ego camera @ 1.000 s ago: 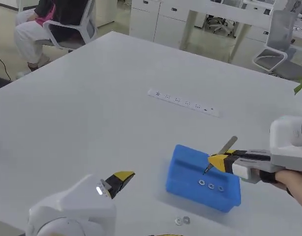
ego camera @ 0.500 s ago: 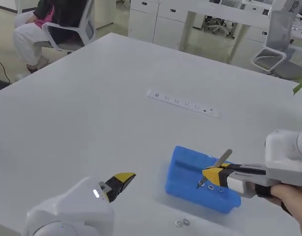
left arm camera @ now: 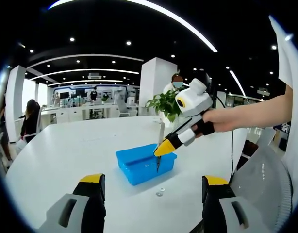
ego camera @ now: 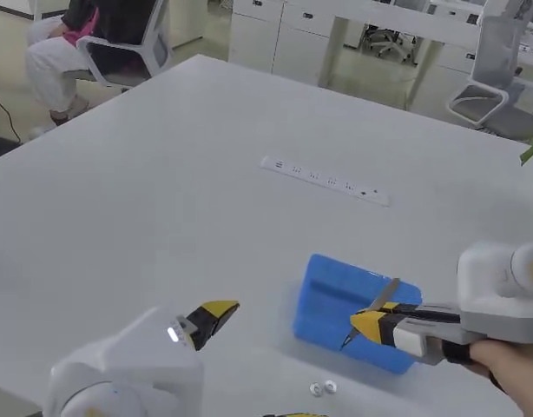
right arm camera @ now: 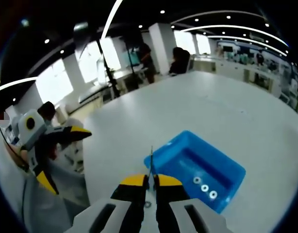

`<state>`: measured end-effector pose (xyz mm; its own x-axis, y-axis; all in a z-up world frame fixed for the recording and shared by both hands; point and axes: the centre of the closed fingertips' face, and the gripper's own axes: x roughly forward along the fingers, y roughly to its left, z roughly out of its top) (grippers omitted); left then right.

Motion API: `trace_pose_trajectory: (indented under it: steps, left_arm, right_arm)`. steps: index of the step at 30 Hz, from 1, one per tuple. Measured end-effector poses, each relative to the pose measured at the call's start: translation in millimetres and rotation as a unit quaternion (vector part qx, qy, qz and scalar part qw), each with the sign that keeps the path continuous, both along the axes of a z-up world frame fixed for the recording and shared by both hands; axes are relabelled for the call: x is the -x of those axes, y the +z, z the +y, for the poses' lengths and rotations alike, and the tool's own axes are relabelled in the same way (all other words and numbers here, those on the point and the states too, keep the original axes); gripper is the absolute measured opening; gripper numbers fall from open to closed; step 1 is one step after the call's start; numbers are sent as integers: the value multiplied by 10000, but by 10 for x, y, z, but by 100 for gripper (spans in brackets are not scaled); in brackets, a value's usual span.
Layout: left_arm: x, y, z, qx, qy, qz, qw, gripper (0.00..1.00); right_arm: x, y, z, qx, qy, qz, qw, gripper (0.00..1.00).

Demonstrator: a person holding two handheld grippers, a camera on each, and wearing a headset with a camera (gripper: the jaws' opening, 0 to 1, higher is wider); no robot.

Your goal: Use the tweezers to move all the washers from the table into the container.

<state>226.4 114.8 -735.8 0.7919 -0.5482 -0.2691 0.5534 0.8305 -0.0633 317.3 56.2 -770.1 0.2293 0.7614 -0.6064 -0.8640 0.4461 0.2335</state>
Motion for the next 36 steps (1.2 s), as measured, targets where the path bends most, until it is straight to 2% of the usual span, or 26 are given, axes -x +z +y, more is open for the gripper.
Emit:
trace_pose_trajectory:
  steps: [6,36]
  left_arm:
    - [6,-16,-7,-46,-28,25,10000,82]
    - [-2,-61,13,-166,-28,87,9998,80]
  right_arm:
    - [54,-82,8,112,32,21,9999,4]
    - [233,-454,30,343,127,440,9984,4]
